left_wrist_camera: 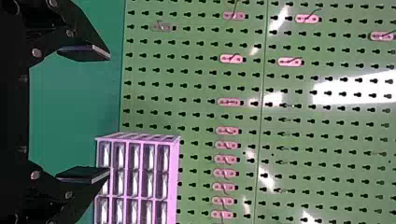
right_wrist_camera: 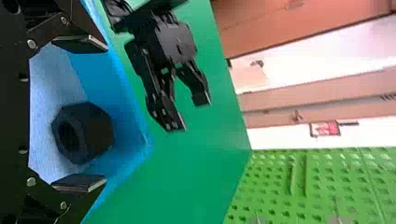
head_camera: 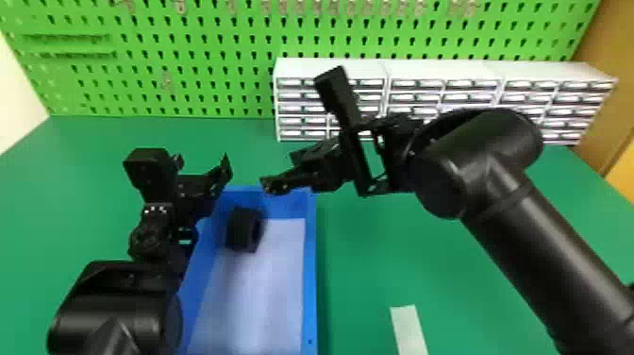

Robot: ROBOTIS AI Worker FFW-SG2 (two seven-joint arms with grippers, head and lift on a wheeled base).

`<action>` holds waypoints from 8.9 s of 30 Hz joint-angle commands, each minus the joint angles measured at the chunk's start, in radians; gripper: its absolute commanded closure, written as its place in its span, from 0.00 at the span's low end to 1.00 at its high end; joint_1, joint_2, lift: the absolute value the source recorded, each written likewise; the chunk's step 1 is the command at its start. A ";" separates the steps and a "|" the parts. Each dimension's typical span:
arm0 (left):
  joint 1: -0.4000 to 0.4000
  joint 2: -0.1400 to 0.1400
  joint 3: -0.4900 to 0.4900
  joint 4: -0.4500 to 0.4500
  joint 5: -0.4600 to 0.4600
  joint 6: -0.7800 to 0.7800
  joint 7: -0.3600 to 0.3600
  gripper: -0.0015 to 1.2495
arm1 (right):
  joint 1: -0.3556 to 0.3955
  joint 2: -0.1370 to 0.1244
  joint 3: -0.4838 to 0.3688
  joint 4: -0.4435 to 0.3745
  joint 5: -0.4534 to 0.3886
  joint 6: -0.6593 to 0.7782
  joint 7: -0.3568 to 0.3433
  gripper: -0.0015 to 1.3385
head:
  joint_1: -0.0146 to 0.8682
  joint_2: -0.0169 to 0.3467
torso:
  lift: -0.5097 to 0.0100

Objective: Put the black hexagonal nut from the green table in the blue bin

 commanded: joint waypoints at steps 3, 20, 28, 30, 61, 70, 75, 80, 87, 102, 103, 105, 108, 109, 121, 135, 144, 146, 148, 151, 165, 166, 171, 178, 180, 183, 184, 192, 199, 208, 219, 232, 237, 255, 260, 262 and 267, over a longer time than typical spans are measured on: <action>0.002 0.000 0.002 0.000 0.002 0.000 0.000 0.31 | 0.043 0.013 -0.131 -0.004 0.043 -0.001 0.001 0.22 | 0.79 0.19 | 0.80; 0.003 0.000 0.003 -0.003 0.003 0.000 0.000 0.31 | 0.129 0.038 -0.361 -0.032 0.135 -0.070 0.003 0.22 | 0.79 0.19 | 0.80; 0.003 0.000 0.003 -0.006 0.003 0.000 0.000 0.31 | 0.171 0.050 -0.438 -0.033 0.183 -0.140 0.001 0.22 | 0.79 0.19 | 0.80; 0.003 0.000 0.003 -0.006 0.003 0.000 0.000 0.31 | 0.181 0.053 -0.451 -0.032 0.196 -0.166 0.001 0.22 | 0.79 0.19 | 0.80; 0.005 0.000 0.005 -0.006 0.005 -0.002 0.000 0.31 | 0.396 0.122 -0.597 -0.036 0.347 -0.481 -0.240 0.22 | 0.79 0.19 | 0.80; 0.005 0.000 0.005 -0.008 0.005 -0.002 0.000 0.31 | 0.445 0.132 -0.597 -0.023 0.357 -0.593 -0.324 0.22 | 0.79 0.19 | 0.80; 0.005 0.000 0.003 -0.006 0.005 -0.002 0.000 0.31 | 0.471 0.141 -0.600 -0.015 0.357 -0.668 -0.382 0.22 | 0.79 0.19 | 0.80; 0.005 -0.001 0.003 -0.006 0.005 0.000 0.000 0.31 | 0.488 0.153 -0.605 -0.004 0.360 -0.702 -0.405 0.22 | 0.79 0.19 | 0.80; 0.006 -0.001 0.002 -0.006 0.007 0.000 0.000 0.31 | 0.510 0.170 -0.606 0.016 0.377 -0.752 -0.428 0.22 | 0.79 0.19 | 0.80; 0.017 -0.001 -0.001 -0.008 0.005 0.000 0.000 0.31 | 0.543 0.175 -0.600 0.045 0.393 -0.881 -0.471 0.22 | 0.79 0.19 | 0.80; 0.017 -0.001 -0.001 -0.009 0.005 -0.002 0.000 0.31 | 0.543 0.175 -0.600 0.045 0.393 -0.881 -0.471 0.22 | 0.79 0.19 | 0.80; 0.019 -0.001 -0.001 -0.009 0.005 -0.002 0.000 0.31 | 0.545 0.173 -0.599 0.046 0.393 -0.884 -0.471 0.22 | 0.79 0.19 | 0.80; 0.019 -0.001 -0.001 -0.011 0.007 0.000 0.000 0.31 | 0.546 0.173 -0.597 0.046 0.393 -0.889 -0.471 0.22 | 0.79 0.19 | 0.80; 0.020 -0.001 -0.001 -0.011 0.007 0.000 0.000 0.31 | 0.546 0.173 -0.596 0.046 0.393 -0.890 -0.471 0.22 | 0.79 0.19 | 0.80; 0.022 0.000 -0.008 -0.012 0.005 0.000 0.000 0.31 | 0.554 0.165 -0.586 0.054 0.400 -0.901 -0.471 0.22 | 0.79 0.19 | 0.80; 0.026 0.000 -0.009 -0.012 0.005 0.000 0.000 0.31 | 0.559 0.164 -0.589 0.056 0.390 -0.903 -0.471 0.22 | 0.79 0.19 | 0.80; 0.026 -0.001 -0.009 -0.012 0.005 0.000 0.000 0.31 | 0.563 0.167 -0.589 0.056 0.387 -0.906 -0.471 0.22 | 0.79 0.19 | 0.80; 0.026 -0.001 -0.009 -0.012 0.005 0.000 0.000 0.31 | 0.563 0.167 -0.589 0.056 0.387 -0.907 -0.471 0.22 | 0.79 0.19 | 0.80; 0.026 -0.001 -0.011 -0.012 0.005 0.000 0.000 0.31 | 0.563 0.167 -0.591 0.056 0.387 -0.907 -0.471 0.22 | 0.79 0.19 | 0.80; 0.025 -0.001 -0.009 -0.012 0.005 0.000 0.000 0.31 | 0.563 0.168 -0.591 0.056 0.387 -0.909 -0.471 0.22 | 0.79 0.19 | 0.80; 0.022 -0.001 -0.009 -0.012 0.003 0.000 0.000 0.31 | 0.562 0.168 -0.589 0.056 0.391 -0.909 -0.471 0.22 | 0.79 0.19 | 0.80; 0.022 -0.001 -0.009 -0.012 0.003 0.000 0.000 0.31 | 0.563 0.168 -0.588 0.056 0.393 -0.909 -0.471 0.22 | 0.79 0.19 | 0.80; 0.023 -0.001 -0.009 -0.012 0.002 0.000 0.000 0.31 | 0.563 0.168 -0.588 0.056 0.393 -0.909 -0.471 0.22 | 0.79 0.19 | 0.80; 0.022 -0.001 -0.011 -0.012 0.002 0.000 0.000 0.31 | 0.562 0.167 -0.588 0.056 0.394 -0.909 -0.471 0.22 | 0.79 0.19 | 0.80; 0.022 -0.001 -0.012 -0.012 0.002 0.000 0.000 0.31 | 0.563 0.167 -0.589 0.056 0.396 -0.909 -0.471 0.22 | 0.79 0.19 | 0.80; 0.023 -0.001 -0.012 -0.012 0.002 0.000 0.000 0.31 | 0.563 0.167 -0.589 0.056 0.397 -0.909 -0.471 0.22 | 0.79 0.19 | 0.80; 0.023 -0.001 -0.012 -0.012 0.002 0.000 0.000 0.31 | 0.563 0.167 -0.589 0.056 0.397 -0.909 -0.471 0.22 | 0.79 0.19 | 0.80; 0.022 -0.001 -0.011 -0.012 0.002 0.000 0.000 0.31 | 0.562 0.167 -0.588 0.056 0.400 -0.909 -0.471 0.22 | 0.79 0.19 | 0.80; 0.022 -0.001 -0.012 -0.012 0.002 0.000 0.000 0.31 | 0.562 0.167 -0.588 0.056 0.400 -0.909 -0.471 0.22 | 0.79 0.19 | 0.80; 0.022 -0.001 -0.012 -0.011 0.002 0.000 0.000 0.31 | 0.562 0.165 -0.588 0.056 0.400 -0.909 -0.471 0.22 | 0.79 0.19 | 0.80; 0.022 -0.001 -0.012 -0.012 0.003 0.000 0.000 0.31 | 0.563 0.164 -0.582 0.056 0.402 -0.909 -0.471 0.22 | 0.79 0.19 | 0.80; 0.023 -0.001 -0.011 -0.012 0.002 0.000 0.000 0.31 | 0.562 0.161 -0.571 0.056 0.408 -0.901 -0.471 0.22 | 0.79 0.19 | 0.80; 0.025 -0.001 -0.011 -0.012 0.002 0.000 0.000 0.31 | 0.560 0.159 -0.568 0.059 0.407 -0.900 -0.471 0.22 | 0.79 0.19 | 0.80; 0.028 -0.001 -0.012 -0.011 0.002 0.000 0.000 0.31 | 0.562 0.159 -0.574 0.060 0.402 -0.900 -0.471 0.22 | 0.79 0.19 | 0.80; 0.026 -0.001 -0.014 -0.011 0.002 0.000 0.000 0.31 | 0.562 0.161 -0.576 0.060 0.400 -0.900 -0.471 0.22 | 0.79 0.19 | 0.80; 0.026 -0.001 -0.014 -0.012 0.000 0.000 0.000 0.31 | 0.562 0.162 -0.577 0.060 0.400 -0.900 -0.471 0.22 | 0.79 0.19 | 0.80; 0.026 -0.001 -0.017 -0.012 -0.006 0.000 0.000 0.31 | 0.562 0.161 -0.577 0.060 0.399 -0.900 -0.471 0.22 | 0.79 0.19 | 0.80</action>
